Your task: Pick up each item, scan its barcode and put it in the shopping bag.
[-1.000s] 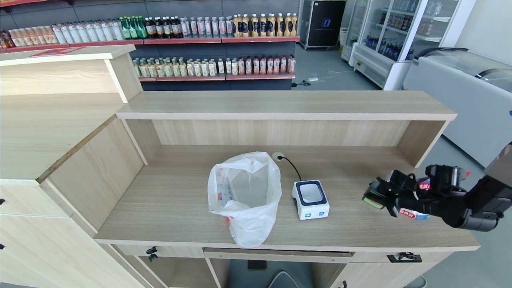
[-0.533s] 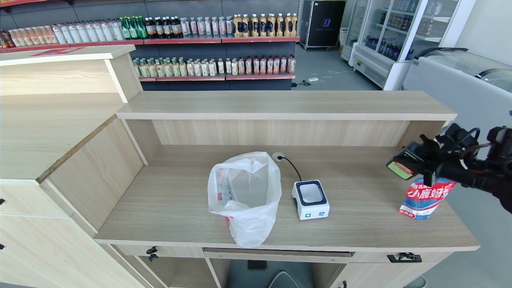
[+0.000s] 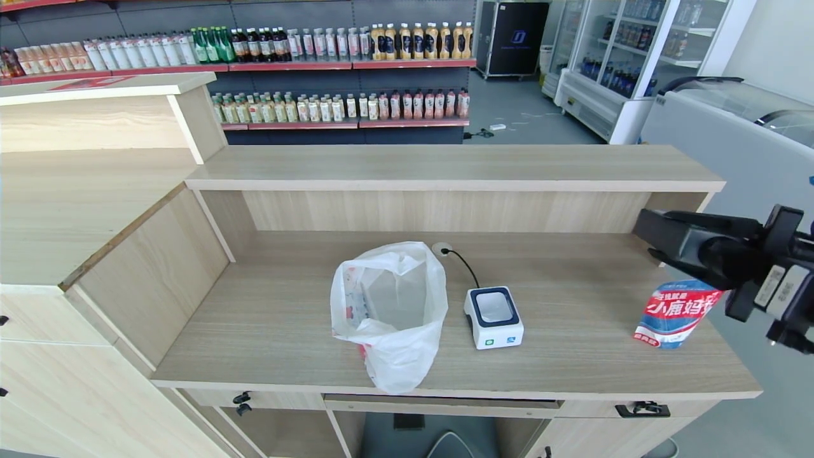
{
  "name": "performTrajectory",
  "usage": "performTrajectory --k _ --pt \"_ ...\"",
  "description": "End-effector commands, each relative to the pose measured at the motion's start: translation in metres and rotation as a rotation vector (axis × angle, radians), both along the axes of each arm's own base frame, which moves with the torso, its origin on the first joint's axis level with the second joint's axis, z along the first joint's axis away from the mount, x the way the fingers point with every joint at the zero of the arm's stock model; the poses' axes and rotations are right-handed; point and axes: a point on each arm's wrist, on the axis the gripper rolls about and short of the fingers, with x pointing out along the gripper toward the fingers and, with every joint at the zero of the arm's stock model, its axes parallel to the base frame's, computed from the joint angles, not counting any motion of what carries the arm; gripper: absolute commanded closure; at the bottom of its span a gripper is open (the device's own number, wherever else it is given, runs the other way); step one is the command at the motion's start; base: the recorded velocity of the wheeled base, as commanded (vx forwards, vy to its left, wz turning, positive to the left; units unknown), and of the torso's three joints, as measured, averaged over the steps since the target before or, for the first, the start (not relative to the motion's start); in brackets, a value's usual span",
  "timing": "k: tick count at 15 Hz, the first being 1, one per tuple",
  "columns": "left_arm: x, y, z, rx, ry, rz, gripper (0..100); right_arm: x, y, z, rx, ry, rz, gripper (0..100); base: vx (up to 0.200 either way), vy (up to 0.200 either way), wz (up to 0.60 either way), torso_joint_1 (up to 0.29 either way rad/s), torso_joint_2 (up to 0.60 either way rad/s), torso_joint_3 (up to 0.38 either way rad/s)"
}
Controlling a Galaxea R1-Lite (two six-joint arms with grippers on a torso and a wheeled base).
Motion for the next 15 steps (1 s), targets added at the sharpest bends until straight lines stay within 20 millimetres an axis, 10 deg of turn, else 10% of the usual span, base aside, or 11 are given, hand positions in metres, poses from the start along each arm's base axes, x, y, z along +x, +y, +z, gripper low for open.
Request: performTrajectory --k 1,7,15 --pt "0.000 0.000 0.000 0.000 0.000 0.000 0 -0.018 0.021 0.011 -0.162 -0.208 0.107 100 0.000 0.000 0.00 0.000 0.00 0.000" --pt "0.000 0.000 0.000 0.000 0.000 0.002 0 -0.046 0.062 0.012 -0.542 -0.744 0.323 100 0.000 0.000 0.00 0.000 0.00 0.000" --pt "0.000 0.000 0.000 0.000 0.000 0.000 0 -0.060 0.142 0.015 -0.471 -1.144 0.512 100 0.000 0.000 0.00 0.000 0.00 0.000"
